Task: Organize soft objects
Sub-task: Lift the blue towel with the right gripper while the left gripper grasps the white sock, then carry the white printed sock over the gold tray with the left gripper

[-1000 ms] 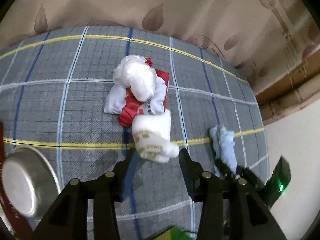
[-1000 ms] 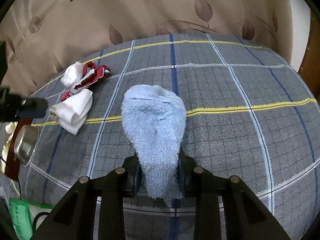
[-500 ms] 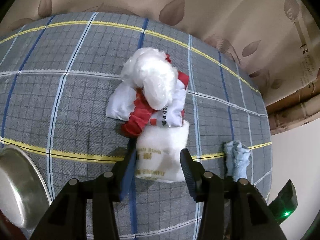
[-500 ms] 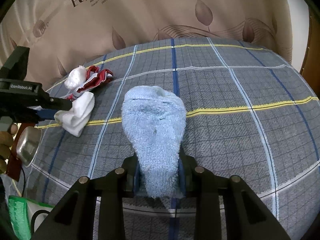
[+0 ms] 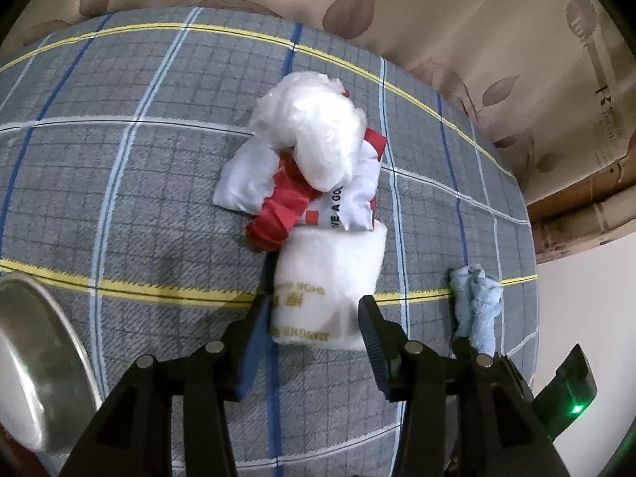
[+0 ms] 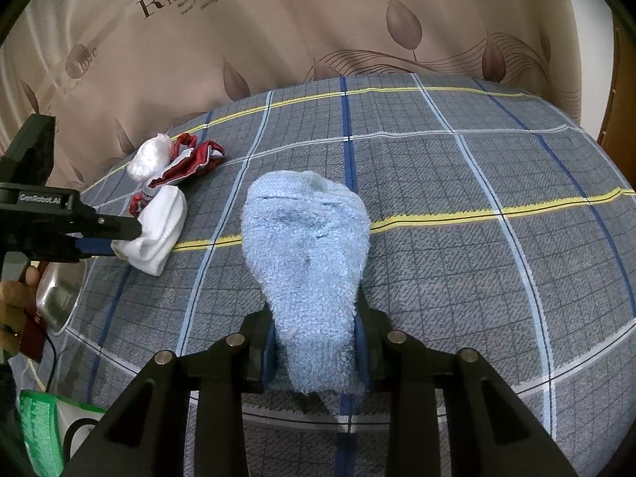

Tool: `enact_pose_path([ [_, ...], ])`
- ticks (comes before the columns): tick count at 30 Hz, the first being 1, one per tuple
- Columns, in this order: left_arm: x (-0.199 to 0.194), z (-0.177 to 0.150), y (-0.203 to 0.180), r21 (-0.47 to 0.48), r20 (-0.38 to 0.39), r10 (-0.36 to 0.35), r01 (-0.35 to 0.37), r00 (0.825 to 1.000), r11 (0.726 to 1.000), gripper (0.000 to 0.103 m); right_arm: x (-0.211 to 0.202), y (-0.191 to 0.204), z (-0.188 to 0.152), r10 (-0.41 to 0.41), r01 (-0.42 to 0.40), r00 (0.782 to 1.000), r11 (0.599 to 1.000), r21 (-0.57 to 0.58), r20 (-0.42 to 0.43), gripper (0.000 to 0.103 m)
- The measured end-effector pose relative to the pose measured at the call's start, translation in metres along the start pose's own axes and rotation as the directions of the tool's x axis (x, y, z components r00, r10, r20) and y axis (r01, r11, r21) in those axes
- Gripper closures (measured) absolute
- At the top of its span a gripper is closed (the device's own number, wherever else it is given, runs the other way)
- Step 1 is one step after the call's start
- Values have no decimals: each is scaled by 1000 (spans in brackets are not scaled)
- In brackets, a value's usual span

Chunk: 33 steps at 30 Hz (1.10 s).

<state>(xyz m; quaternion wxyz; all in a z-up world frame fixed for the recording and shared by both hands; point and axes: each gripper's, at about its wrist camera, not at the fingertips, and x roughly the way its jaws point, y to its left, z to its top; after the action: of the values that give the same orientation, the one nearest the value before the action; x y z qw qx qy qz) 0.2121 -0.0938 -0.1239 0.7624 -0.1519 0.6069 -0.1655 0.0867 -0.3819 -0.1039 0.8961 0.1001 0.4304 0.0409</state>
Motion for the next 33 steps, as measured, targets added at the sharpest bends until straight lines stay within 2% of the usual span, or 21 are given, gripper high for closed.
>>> enact_pose_path([
  [5, 10, 6, -5, -2, -16, 2, -2, 1000, 1000, 57, 0, 0, 0, -3, 3, 1000, 1000, -2, 0, 74],
  [9, 10, 7, -8, 22, -9, 7, -7, 1000, 1000, 73, 0, 0, 0, -2, 2, 1000, 1000, 0, 0, 74],
  [12, 5, 5, -10, 37, 0, 12, -12, 1000, 999, 78, 0, 0, 0, -3, 3, 1000, 1000, -1, 0, 74],
  [21, -31, -17, -20, 126, 36, 15, -19, 999, 992, 80, 0, 1, 0, -15, 15, 1000, 1000, -11, -1, 74],
  [26, -59, -37, -22, 211, 62, 70, -82, 996, 974, 80, 0, 1, 0, -26, 26, 1000, 999, -23, -2, 73],
  [33, -100, -61, -12, 269, 121, 147, -175, 982, 947, 80, 1, 3, 1, -38, 38, 999, 999, -36, -3, 73],
])
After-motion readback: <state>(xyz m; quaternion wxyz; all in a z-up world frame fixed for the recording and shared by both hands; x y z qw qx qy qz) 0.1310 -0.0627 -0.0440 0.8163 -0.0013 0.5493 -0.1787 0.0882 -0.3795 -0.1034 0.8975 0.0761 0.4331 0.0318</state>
